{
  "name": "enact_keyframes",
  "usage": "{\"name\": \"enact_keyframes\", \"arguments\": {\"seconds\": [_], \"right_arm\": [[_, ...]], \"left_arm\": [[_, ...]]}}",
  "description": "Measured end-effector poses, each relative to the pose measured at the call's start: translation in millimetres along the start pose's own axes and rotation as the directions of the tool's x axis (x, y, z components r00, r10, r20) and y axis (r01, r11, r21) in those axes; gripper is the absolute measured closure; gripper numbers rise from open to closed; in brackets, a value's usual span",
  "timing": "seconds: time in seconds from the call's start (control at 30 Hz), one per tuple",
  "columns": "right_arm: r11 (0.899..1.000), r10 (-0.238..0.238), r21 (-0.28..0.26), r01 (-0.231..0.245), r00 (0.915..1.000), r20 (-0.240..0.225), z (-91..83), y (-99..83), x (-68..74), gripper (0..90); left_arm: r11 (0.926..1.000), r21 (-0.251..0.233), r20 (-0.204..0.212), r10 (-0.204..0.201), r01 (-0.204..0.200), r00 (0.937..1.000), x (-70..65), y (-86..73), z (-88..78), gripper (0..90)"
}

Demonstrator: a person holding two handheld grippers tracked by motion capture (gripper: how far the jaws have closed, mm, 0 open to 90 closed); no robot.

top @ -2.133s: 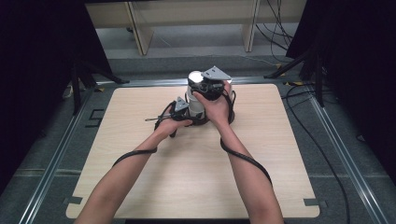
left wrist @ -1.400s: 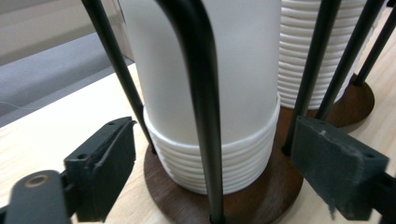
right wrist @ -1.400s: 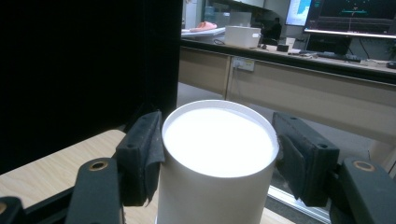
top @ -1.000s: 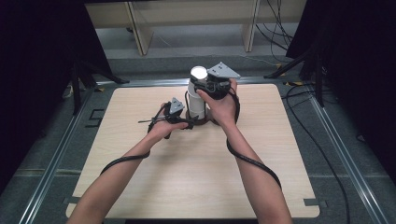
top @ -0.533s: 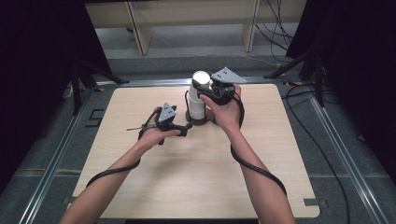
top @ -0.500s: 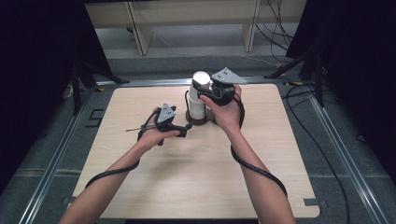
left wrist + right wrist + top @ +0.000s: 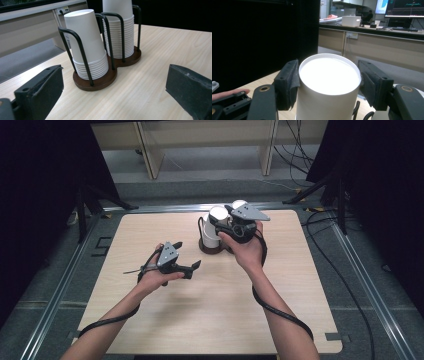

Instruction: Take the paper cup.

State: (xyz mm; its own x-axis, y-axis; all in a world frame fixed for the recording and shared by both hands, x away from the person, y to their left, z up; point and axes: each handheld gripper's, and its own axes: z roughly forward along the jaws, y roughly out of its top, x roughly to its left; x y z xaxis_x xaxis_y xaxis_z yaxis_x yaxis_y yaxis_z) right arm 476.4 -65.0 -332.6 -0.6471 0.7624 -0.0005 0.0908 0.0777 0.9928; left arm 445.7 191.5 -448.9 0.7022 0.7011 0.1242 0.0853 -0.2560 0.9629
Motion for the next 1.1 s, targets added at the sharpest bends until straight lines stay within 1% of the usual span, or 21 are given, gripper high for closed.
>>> {"name": "enact_keyframes", "arguments": {"seconds": [0.13,0.17,0.2,0.27,0.33,0.37,0.4,0.43,0.57,0.6,0.63,0.67,0.7,0.73,0.83,0.87,0.9,0.93,0.97,1.03,1.1], "right_arm": [[1.0,0.003,-0.003,-0.003,1.0,-0.006,-8.5,-3.5,2.3,36.5],[1.0,-0.021,-0.012,0.021,0.9998,-0.002,-9.8,-4.1,1.3,36.5],[1.0,-0.001,-0.008,0.001,1.0,-0.008,-11.8,-5.4,3.1,36.5],[1.0,0.004,-0.01,-0.004,0.9999,-0.01,-15.2,-7.7,5.0,36.5],[1.0,-0.003,0.0,0.003,0.9999,-0.01,-19.4,-9.2,7.0,36.5],[1.0,-0.026,-0.013,0.026,0.9996,-0.009,-20.5,-10.0,6.8,36.5],[1.0,0.008,0.004,-0.008,0.9997,-0.021,-22.4,-11.3,10.5,36.5],[1.0,-0.023,-0.001,0.023,0.9997,-0.013,-23.6,-11.5,10.4,36.5],[1.0,-0.02,0.0,0.02,0.9997,-0.014,-29.7,-15.2,16.5,36.5],[1.0,-0.013,0.01,0.013,0.9997,-0.02,-31.6,-16.5,18.0,36.5],[1.0,-0.015,0.01,0.015,0.9997,-0.021,-32.4,-17.4,18.6,36.5],[1.0,-0.013,0.01,0.013,0.9997,-0.02,-33.2,-19.0,19.3,36.5],[1.0,-0.024,0.008,0.025,0.9995,-0.021,-34.5,-21.1,18.2,36.5],[1.0,0.004,0.01,-0.004,0.9996,-0.028,-35.2,-23.6,19.4,36.5],[1.0,0.014,0.017,-0.014,0.9992,-0.037,-37.8,-29.3,18.9,36.6],[1.0,0.013,0.009,-0.013,0.9992,-0.038,-38.1,-31.4,18.3,36.5],[1.0,-0.009,0.005,0.009,0.9993,-0.036,-39.0,-32.9,16.1,36.5],[1.0,0.027,0.014,-0.027,0.9988,-0.04,-40.5,-35.6,17.2,36.5],[1.0,0.028,0.012,-0.028,0.9989,-0.038,-41.0,-37.0,16.4,36.5],[0.996,0.079,0.038,-0.077,0.9956,-0.051,-44.4,-40.6,16.9,36.5],[0.994,0.1,0.037,-0.099,0.994,-0.044,-46.8,-44.7,15.7,36.5]], "left_arm": [[1.0,-0.007,0.004,0.0,0.0,1.0,-7.0,-3.5,-7.2,0.8],[0.9999,-0.012,0.005,-0.001,0.001,1.0,-8.6,-4.5,-8.7,0.8],[0.9999,-0.011,0.006,-0.004,0.004,1.0,-9.8,-5.4,-10.3,0.8],[0.9997,-0.019,0.007,-0.012,0.012,0.9999,-12.2,-7.1,-12.6,0.8],[0.9997,-0.02,0.01,-0.014,0.014,0.9998,-15.7,-8.9,-15.1,0.9],[0.9994,-0.033,0.015,-0.013,0.014,0.9998,-17.5,-10.1,-15.2,0.8],[0.9997,-0.023,0.014,-0.01,0.011,0.9999,-18.9,-10.3,-16.9,0.8],[0.9998,-0.022,0.014,-0.003,0.003,0.9999,-20.3,-11.1,-18.0,0.9],[0.9997,-0.024,0.025,-0.005,0.006,0.9997,-24.6,-17.8,-20.1,0.8],[1.0,-0.009,0.021,0.001,0.0,0.9998,-24.8,-18.4,-21.9,0.8],[0.9997,-0.025,0.027,-0.007,0.007,0.9996,-25.6,-20.3,-21.6,0.8],[0.9999,-0.012,0.023,-0.011,0.011,0.9997,-26.5,-21.2,-24.3,0.8],[0.9999,-0.012,0.023,-0.011,0.012,0.9997,-27.0,-22.3,-25.4,0.8],[0.9999,-0.013,0.023,-0.01,0.01,0.9997,-27.6,-23.1,-26.1,0.8],[0.9995,-0.029,0.031,-0.014,0.015,0.9994,-30.9,-26.3,-27.5,0.8],[0.9997,-0.022,0.032,-0.011,0.012,0.9994,-31.9,-26.7,-28.8,0.8],[0.9999,-0.013,0.031,-0.009,0.009,0.9995,-33.4,-27.4,-30.6,0.8],[0.9999,-0.014,0.031,-0.008,0.008,0.9995,-34.1,-27.9,-31.1,0.8],[0.9998,-0.018,0.032,-0.01,0.011,0.9994,-34.9,-29.0,-31.4,0.8],[0.9998,-0.012,0.031,-0.012,0.013,0.9994,-35.1,-30.1,-32.8,0.8],[0.9998,-0.014,0.03,-0.016,0.017,0.9994,-35.1,-31.6,-33.8,0.8]]}}
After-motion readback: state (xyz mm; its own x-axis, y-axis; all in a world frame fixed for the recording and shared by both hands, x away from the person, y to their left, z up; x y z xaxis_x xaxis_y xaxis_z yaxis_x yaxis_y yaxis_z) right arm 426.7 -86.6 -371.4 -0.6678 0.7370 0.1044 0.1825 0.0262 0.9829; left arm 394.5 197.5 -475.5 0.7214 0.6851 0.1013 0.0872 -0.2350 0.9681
